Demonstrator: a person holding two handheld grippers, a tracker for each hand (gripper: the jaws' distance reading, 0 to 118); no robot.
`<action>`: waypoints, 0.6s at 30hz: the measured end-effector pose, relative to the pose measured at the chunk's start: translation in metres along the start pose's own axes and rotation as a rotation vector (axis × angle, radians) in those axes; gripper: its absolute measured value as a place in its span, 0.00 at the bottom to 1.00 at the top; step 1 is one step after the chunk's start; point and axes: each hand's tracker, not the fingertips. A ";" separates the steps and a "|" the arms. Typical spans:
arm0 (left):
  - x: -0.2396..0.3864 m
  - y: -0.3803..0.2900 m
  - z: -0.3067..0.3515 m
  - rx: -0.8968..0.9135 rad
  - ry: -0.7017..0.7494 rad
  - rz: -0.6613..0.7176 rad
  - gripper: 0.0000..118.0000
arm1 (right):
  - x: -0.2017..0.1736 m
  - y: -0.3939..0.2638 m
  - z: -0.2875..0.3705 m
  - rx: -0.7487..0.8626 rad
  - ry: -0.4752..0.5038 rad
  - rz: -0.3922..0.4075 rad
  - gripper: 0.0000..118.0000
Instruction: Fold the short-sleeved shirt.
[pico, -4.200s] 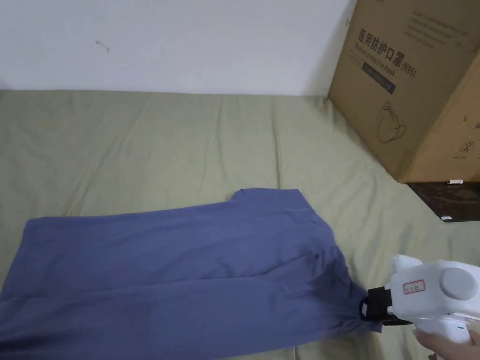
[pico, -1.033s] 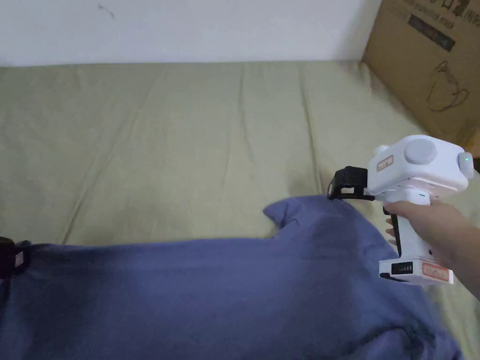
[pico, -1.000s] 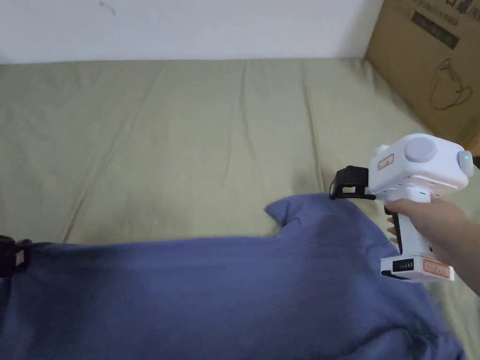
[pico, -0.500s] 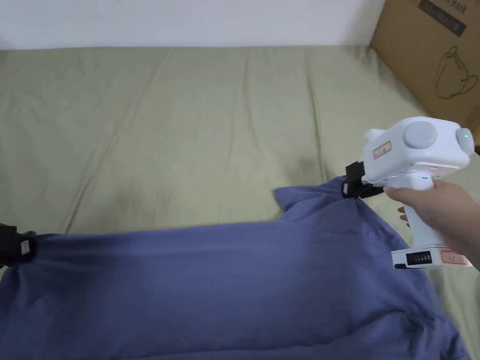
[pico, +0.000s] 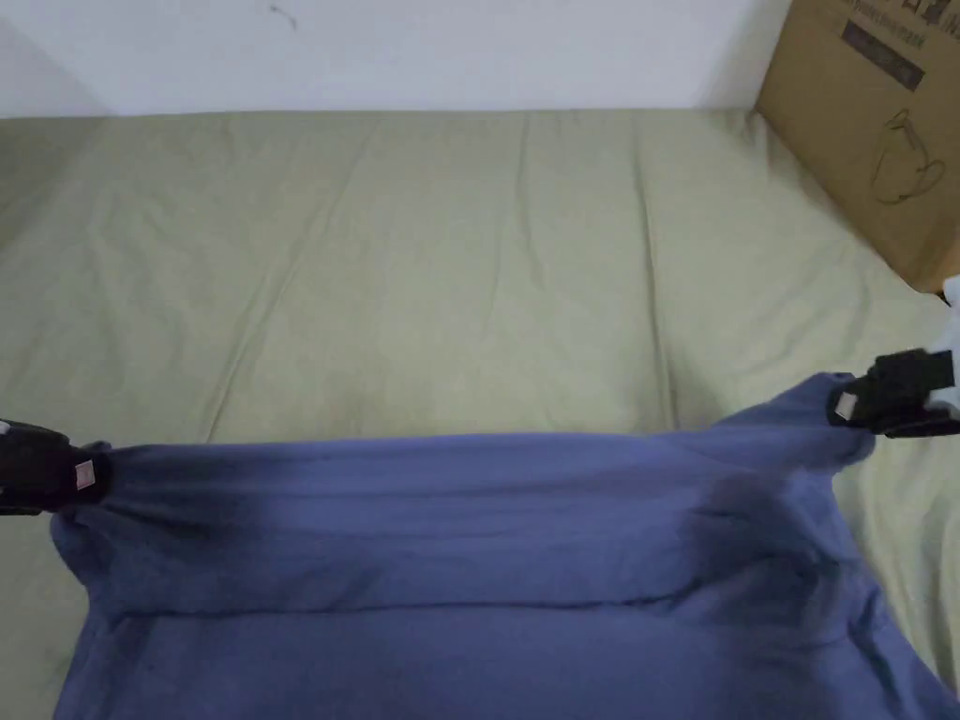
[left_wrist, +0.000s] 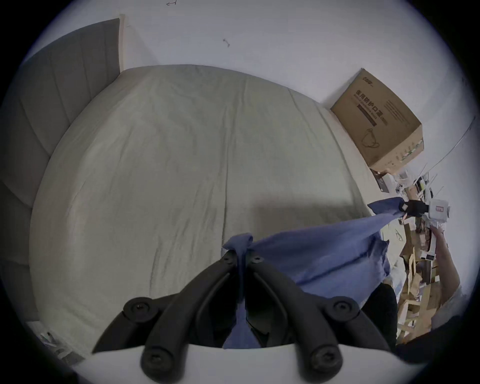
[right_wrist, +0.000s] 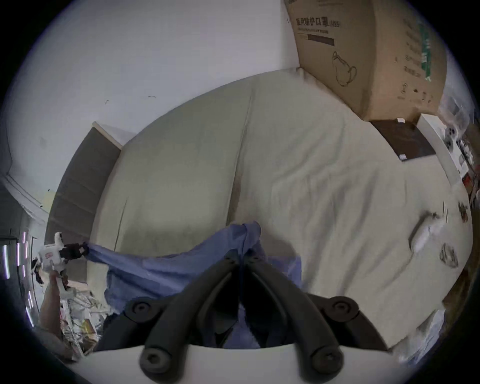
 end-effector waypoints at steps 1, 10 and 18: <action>0.000 -0.012 0.005 -0.009 -0.009 0.003 0.03 | 0.003 -0.017 0.008 -0.007 0.002 -0.005 0.00; -0.008 -0.120 0.009 -0.148 -0.039 0.040 0.03 | 0.044 -0.144 0.010 -0.139 0.006 -0.123 0.00; -0.013 -0.157 -0.003 -0.163 -0.017 0.061 0.15 | 0.045 -0.178 -0.010 -0.158 -0.041 -0.111 0.14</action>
